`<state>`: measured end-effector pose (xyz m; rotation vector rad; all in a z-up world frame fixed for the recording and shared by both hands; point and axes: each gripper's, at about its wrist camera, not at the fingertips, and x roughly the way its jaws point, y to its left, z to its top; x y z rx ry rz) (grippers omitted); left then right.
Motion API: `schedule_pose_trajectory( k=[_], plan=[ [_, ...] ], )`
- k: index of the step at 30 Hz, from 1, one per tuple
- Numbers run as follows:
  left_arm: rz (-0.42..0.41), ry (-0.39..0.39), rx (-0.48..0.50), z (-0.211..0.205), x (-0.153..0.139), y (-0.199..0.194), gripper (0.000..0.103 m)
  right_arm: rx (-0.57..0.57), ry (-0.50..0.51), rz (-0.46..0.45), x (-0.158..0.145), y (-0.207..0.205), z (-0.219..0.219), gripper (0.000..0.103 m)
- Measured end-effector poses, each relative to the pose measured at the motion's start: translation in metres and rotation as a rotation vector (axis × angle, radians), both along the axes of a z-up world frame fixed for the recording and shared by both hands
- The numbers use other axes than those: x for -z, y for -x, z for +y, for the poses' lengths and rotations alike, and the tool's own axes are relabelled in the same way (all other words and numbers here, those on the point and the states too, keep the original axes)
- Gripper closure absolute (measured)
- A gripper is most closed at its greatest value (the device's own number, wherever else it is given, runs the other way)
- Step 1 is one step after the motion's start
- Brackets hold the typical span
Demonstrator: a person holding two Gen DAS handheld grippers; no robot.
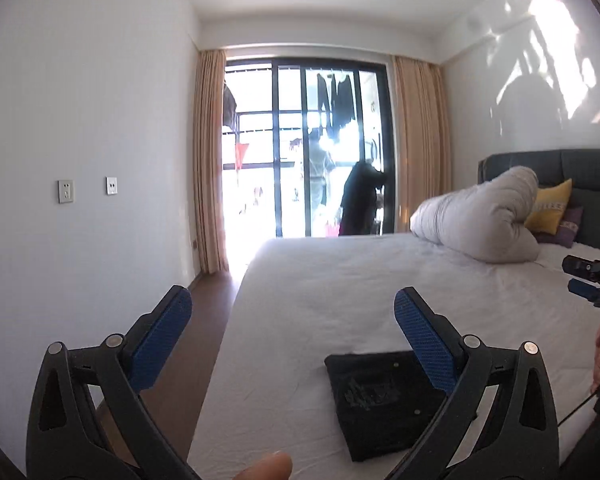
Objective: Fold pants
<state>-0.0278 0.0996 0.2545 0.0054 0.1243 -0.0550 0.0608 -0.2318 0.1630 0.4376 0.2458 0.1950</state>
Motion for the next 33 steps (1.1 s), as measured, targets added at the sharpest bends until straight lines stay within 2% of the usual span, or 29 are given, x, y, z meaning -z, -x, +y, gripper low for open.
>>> schedule_pose_trajectory(
  k=[2,5,7,10,14,17,20,23,27,33],
  plan=[
    [-0.009,0.031,0.016,0.002,-0.020,0.013,0.000,0.025,0.061,-0.067,-0.028,0.019,0.011,0.000],
    [0.013,-0.013,-0.013,-0.004,-0.045,0.029,0.000,0.060,0.129,-0.138,-0.059,0.045,0.023,0.000],
    [0.010,-0.022,0.030,-0.007,-0.058,0.042,0.000,0.070,0.169,-0.165,-0.074,0.062,0.029,0.000],
    [0.105,-0.052,0.042,-0.014,-0.066,0.040,0.000,0.068,0.205,-0.155,-0.086,0.075,0.035,0.000],
    [0.272,-0.032,-0.034,-0.022,-0.048,0.015,0.000,0.071,0.237,-0.015,-0.080,0.072,0.049,0.000],
    [0.449,0.011,-0.030,-0.031,-0.014,-0.010,0.000,0.115,0.252,0.122,-0.059,0.063,0.054,0.000],
    [0.549,0.019,-0.008,-0.045,0.018,-0.027,0.000,0.127,0.210,0.248,-0.038,0.053,0.055,0.000],
    [0.600,0.017,0.004,-0.056,0.037,-0.035,0.000,0.111,0.224,0.311,-0.026,0.049,0.063,0.000],
    [0.634,-0.004,0.012,-0.066,0.053,-0.051,0.000,0.134,0.339,0.370,-0.017,0.039,0.081,0.000],
    [0.667,0.002,0.017,-0.067,0.073,-0.065,0.000,0.110,0.355,0.418,-0.009,0.029,0.092,0.000]
  ],
)
